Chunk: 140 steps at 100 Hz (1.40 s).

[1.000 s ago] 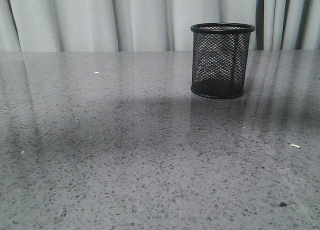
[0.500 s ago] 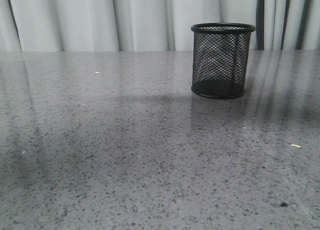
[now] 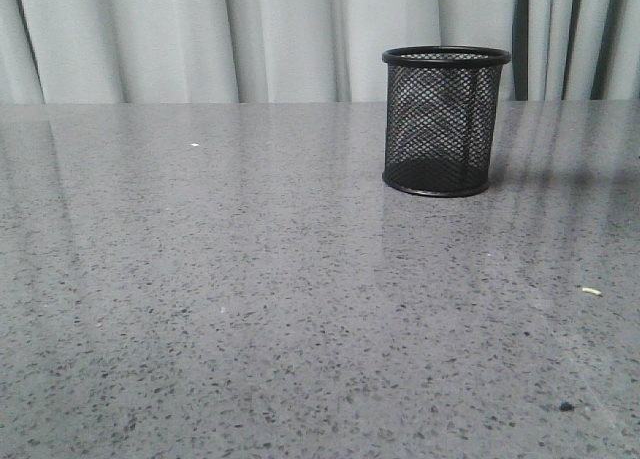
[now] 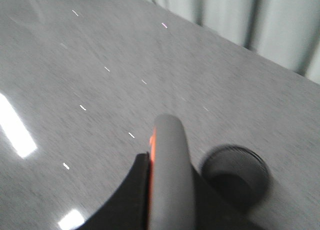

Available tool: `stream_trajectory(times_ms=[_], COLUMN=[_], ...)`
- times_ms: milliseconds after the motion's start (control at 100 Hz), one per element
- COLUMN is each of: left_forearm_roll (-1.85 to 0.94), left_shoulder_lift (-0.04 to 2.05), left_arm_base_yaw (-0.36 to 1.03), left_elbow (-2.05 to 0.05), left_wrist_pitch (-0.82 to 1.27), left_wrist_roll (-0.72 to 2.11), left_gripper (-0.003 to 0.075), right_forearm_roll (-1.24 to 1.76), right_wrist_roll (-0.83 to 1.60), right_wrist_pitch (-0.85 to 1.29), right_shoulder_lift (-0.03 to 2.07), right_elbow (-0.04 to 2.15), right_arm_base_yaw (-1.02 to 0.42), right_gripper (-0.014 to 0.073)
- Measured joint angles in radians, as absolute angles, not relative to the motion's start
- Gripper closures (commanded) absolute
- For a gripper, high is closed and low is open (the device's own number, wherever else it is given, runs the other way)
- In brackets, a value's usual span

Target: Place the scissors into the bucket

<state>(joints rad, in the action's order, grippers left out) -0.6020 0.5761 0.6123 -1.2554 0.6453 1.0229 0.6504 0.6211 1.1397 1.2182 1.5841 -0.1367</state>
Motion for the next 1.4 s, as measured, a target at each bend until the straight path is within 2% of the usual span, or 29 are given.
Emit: stream_trajectory(times_ms=[130, 270, 1120, 1170, 1260, 1400], left_forearm_roll=[-0.415, -0.319, -0.335, -0.341, -0.351, -0.353], left_shoulder_lift=[0.500, 0.449, 0.434, 0.434, 0.434, 0.434], left_arm_base_yaw=[0.612, 0.612, 0.612, 0.612, 0.612, 0.612], left_elbow=[-1.255, -1.252, -1.181, -1.170, -1.159, -1.155], left_wrist_pitch=[0.739, 0.806, 0.849, 0.849, 0.851, 0.851], left_wrist_roll=[0.836, 0.770, 0.753, 0.753, 0.753, 0.753], left_gripper=[0.0740, 0.0740, 0.0740, 0.0740, 0.0740, 0.0740], right_forearm_roll=[0.508, 0.431, 0.410, 0.408, 0.404, 0.404], right_wrist_roll=[0.582, 0.567, 0.563, 0.563, 0.563, 0.563], right_wrist_pitch=[1.227, 1.266, 1.131, 1.131, 1.121, 1.113], right_shoulder_lift=[1.233, 1.261, 1.601, 1.612, 1.617, 1.617], right_elbow=[1.630, 1.636, 1.637, 1.637, 1.637, 1.637], right_arm_base_yaw=[-0.128, -0.128, -0.187, -0.187, -0.187, -0.187], right_gripper=[0.0659, 0.0659, 0.0655, 0.0636, 0.0550, 0.0326])
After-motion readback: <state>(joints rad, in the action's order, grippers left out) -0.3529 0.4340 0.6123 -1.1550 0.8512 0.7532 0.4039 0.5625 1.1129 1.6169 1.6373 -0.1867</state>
